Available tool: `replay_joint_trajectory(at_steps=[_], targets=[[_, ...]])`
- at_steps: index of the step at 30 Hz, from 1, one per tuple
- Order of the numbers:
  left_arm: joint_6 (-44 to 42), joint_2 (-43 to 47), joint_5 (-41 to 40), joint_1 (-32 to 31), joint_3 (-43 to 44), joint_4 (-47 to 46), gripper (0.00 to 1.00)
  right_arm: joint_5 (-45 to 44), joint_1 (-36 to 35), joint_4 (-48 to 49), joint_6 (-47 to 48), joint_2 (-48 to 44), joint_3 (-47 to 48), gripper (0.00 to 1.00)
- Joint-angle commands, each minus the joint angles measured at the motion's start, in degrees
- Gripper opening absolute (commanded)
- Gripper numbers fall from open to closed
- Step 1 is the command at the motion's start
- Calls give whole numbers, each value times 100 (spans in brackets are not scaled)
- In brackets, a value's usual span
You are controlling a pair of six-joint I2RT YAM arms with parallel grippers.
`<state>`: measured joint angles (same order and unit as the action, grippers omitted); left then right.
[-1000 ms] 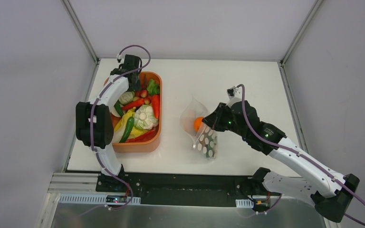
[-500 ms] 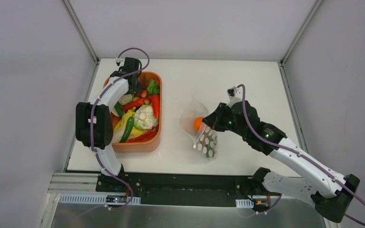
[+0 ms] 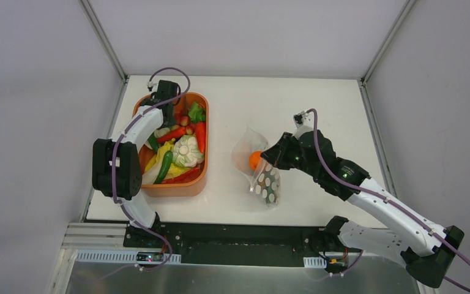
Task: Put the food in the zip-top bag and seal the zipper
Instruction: Pick up the fake vegetable from the bin, then place the fake vegetable in the zipper food storage bag.
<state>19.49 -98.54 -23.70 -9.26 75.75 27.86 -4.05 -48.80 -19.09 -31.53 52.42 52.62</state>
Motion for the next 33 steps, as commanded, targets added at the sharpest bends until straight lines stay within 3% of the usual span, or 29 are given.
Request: replay_joint_trajectory(at_steps=[1, 6, 13, 17, 20, 24, 29, 33], targets=[[176, 663, 379, 3, -275, 2, 17, 17, -25, 153, -73, -148, -17, 5], [153, 1553, 450, 3, -455, -23, 8, 12, -18, 167, -73, -119, 1, 5], [165, 2666, 641, 3, -590, 52, 4, 38, -20, 194, -73, -96, 3, 5], [359, 3239, 1207, -14, -726, 12, 4, 22, -19, 212, -82, -59, 5, 5], [587, 3632, 2352, -110, -793, -148, 4, 41, -22, 205, -73, 4, 36, 5], [824, 4123, 3341, -726, -938, -760, 4, 26, -21, 237, -73, 84, 71, 5], [1290, 4333, 3943, -1694, -1068, -1480, 5, 42, -20, 231, -81, 160, 132, 5], [1766, 4336, 4443, -2089, -1360, -2129, 5, 38, -22, 231, -91, 185, 152, 5]])
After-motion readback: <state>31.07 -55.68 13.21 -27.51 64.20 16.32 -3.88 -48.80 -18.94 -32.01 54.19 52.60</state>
